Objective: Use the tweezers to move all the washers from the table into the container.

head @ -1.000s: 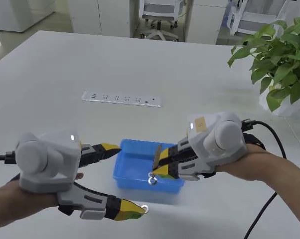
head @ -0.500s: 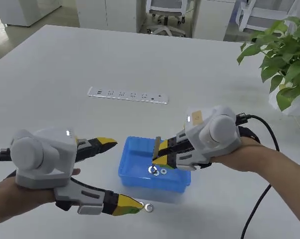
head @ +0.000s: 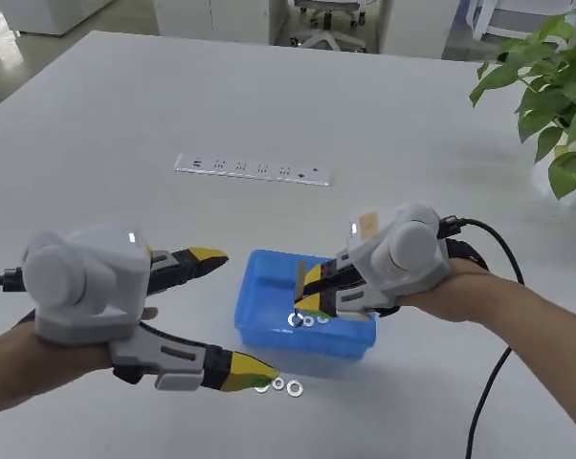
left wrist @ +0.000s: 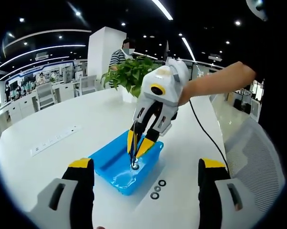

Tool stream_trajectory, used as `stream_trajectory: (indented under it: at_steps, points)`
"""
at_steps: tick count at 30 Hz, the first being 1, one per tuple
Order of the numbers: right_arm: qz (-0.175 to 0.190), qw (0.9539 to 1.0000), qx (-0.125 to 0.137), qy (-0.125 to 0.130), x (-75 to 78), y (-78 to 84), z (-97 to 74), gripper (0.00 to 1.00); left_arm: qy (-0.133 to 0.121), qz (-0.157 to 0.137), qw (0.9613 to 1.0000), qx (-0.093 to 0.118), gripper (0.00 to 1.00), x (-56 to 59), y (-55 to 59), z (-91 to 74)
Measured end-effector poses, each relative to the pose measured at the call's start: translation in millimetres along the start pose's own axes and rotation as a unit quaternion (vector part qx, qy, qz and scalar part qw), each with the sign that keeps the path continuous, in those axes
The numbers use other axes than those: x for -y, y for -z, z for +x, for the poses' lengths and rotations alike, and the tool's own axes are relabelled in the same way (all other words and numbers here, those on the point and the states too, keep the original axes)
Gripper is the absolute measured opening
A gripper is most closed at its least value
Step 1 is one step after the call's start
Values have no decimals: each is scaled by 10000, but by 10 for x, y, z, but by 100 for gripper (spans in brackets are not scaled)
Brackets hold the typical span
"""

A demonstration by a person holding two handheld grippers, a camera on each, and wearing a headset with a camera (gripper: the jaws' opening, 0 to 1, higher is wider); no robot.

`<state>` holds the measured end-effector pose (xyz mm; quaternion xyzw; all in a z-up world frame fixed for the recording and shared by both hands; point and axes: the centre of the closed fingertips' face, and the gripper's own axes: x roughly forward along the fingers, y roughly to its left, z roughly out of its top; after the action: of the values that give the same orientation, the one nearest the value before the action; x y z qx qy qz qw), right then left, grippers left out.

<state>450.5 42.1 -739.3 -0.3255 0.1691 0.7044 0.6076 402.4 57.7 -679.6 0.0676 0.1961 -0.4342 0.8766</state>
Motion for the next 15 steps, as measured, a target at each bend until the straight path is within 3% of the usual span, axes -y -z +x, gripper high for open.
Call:
stream_trajectory:
  at_steps: [8, 15]
  points:
    - [37, 10000, -21, -50, 8, 63, 78, 9, 69, 156, 9999, 29, 77, -36, -91, 85]
    - [59, 9999, -60, -99, -3, 115, 115, 9, 116, 359, 9993, -3, 56, -75, -171, 192]
